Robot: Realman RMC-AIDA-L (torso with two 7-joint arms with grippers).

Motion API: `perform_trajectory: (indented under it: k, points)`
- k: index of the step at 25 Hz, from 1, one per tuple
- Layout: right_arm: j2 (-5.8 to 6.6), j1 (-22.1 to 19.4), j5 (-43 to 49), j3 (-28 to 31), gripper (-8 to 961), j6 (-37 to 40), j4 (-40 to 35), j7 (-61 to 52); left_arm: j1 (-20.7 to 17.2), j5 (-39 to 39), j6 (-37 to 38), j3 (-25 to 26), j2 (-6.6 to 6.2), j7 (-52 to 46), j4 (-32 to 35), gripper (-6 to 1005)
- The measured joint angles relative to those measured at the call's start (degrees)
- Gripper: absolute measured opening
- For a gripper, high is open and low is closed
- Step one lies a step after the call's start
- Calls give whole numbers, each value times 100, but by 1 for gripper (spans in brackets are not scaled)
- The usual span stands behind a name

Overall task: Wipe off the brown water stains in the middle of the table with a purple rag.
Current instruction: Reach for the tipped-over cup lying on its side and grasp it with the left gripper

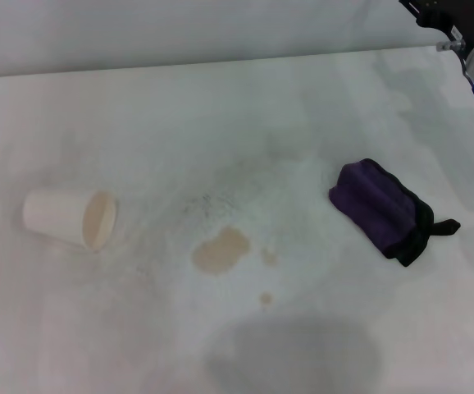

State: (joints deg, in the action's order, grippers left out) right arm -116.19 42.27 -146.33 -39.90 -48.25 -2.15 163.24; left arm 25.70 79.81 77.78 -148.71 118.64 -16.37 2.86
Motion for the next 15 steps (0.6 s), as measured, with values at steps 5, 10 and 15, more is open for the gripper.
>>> perform_trajectory:
  k: [5,10,15]
  points:
    - [0,-63,-1,-1,874,-34,29,-3,-68,-1,0,-1,22,-70,22,886]
    - [0,-190,-8,-12,874,-141,36,-11,-84,1,0,-8,31,-88,36,886]
    - [0,-293,29,-75,874,-205,92,-18,-94,-5,1,-19,48,-249,57,887]
